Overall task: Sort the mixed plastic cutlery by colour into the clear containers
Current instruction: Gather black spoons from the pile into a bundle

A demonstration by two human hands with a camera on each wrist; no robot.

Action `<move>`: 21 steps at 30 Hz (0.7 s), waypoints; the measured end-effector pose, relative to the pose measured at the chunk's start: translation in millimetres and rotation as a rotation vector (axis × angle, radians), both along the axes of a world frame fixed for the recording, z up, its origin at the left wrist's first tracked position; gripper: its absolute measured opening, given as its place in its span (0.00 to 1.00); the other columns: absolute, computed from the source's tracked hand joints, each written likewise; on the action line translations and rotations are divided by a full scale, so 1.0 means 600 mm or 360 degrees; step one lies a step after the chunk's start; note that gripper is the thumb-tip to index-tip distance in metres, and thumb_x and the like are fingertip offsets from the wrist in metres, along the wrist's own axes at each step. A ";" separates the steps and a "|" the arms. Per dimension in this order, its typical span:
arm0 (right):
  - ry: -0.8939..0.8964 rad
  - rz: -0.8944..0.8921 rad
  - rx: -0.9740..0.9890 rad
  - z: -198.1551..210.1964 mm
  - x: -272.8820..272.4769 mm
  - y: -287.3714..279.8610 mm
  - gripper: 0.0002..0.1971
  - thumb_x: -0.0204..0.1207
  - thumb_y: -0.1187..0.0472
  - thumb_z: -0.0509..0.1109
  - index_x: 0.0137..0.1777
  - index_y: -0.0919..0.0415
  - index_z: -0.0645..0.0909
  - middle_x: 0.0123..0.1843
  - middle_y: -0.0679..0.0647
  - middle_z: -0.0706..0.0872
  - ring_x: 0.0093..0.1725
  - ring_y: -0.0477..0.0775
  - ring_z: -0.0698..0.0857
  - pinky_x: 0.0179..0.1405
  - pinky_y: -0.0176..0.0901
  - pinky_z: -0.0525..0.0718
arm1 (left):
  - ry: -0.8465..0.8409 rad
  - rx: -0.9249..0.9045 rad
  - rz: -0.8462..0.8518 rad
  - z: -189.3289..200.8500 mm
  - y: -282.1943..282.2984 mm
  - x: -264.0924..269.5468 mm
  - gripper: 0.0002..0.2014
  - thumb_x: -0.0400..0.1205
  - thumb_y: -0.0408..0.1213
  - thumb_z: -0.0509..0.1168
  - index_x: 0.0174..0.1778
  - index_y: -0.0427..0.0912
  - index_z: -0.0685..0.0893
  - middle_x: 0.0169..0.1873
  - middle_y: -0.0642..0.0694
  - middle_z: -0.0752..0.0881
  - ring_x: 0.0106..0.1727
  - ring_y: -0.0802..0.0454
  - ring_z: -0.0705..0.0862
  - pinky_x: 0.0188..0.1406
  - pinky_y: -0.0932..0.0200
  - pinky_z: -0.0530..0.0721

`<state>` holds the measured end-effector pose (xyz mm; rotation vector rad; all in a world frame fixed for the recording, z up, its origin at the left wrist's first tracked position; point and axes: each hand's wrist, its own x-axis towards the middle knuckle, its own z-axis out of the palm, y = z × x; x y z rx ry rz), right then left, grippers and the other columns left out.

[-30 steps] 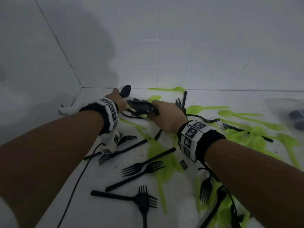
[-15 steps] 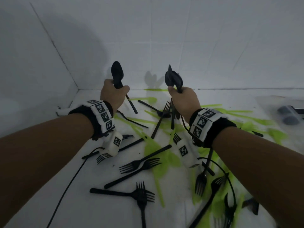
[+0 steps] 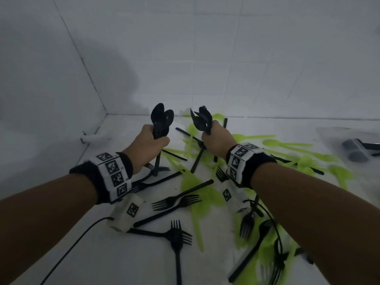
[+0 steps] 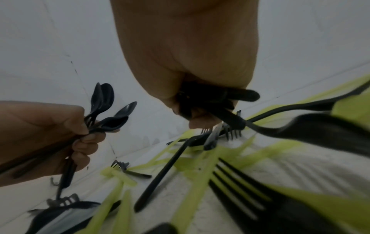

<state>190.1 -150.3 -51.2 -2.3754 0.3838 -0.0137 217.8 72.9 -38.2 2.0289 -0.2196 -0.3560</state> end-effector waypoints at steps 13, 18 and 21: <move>0.0235 0.0308 -0.0795 -0.020 0.057 0.041 0.07 0.80 0.62 0.63 0.53 0.57 0.82 0.41 0.52 0.84 0.37 0.53 0.84 0.32 0.41 0.80 | -0.0020 0.0233 0.0166 -0.001 0.097 -0.034 0.07 0.87 0.37 0.59 0.57 0.41 0.78 0.42 0.43 0.82 0.34 0.50 0.75 0.34 0.54 0.74; 0.0142 0.0333 -0.0804 0.011 0.052 0.033 0.07 0.82 0.61 0.62 0.49 0.54 0.82 0.39 0.50 0.85 0.36 0.53 0.84 0.30 0.41 0.78 | -0.0092 0.0494 0.0083 -0.019 0.113 -0.040 0.07 0.87 0.41 0.63 0.54 0.42 0.81 0.42 0.39 0.87 0.36 0.49 0.80 0.38 0.53 0.76; 0.0126 0.0364 -0.0828 0.037 0.040 0.033 0.08 0.83 0.61 0.60 0.44 0.54 0.80 0.37 0.51 0.84 0.34 0.52 0.83 0.28 0.40 0.75 | -0.0002 0.0568 -0.0040 -0.020 0.108 -0.047 0.08 0.87 0.40 0.64 0.56 0.39 0.82 0.40 0.42 0.86 0.37 0.50 0.81 0.36 0.56 0.76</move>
